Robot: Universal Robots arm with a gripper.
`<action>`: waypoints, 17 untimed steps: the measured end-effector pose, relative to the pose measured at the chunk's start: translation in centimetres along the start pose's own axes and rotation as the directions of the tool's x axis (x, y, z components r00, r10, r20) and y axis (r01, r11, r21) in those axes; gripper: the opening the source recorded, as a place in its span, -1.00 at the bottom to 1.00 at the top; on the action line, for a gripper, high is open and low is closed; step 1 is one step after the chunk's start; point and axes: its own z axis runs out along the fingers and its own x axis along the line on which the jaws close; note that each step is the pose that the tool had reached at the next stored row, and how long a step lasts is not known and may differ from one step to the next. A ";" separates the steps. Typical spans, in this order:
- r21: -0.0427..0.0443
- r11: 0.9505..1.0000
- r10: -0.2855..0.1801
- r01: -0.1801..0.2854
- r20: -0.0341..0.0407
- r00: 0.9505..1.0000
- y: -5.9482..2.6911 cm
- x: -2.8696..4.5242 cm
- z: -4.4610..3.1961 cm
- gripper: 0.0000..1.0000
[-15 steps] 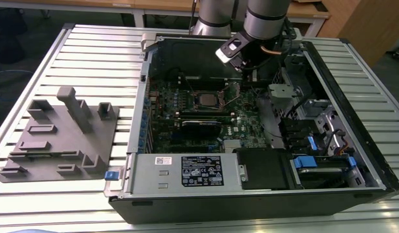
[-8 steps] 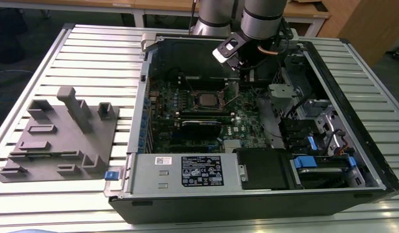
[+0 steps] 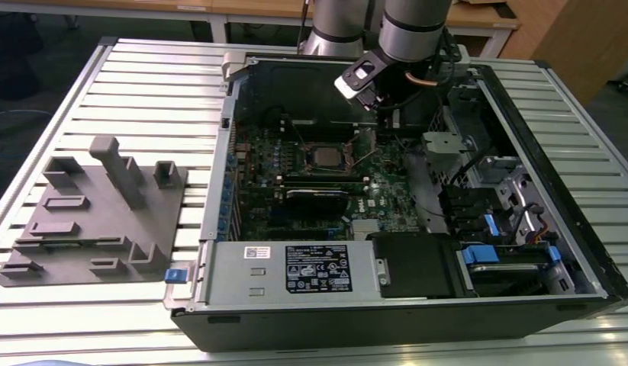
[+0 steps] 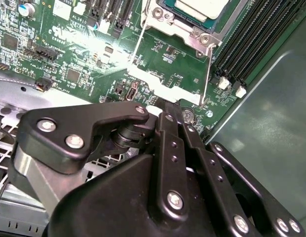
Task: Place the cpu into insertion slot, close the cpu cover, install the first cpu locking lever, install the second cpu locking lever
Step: 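Close the cpu cover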
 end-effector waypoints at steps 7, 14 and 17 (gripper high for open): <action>0.008 1.000 0.000 0.000 0.001 1.000 0.00 0.00 0.02 -0.79; 0.008 1.000 0.000 0.000 0.000 1.000 -0.62 -0.05 0.06 -0.79; 0.008 1.000 0.000 0.000 0.001 1.000 -1.40 -0.10 0.04 -0.79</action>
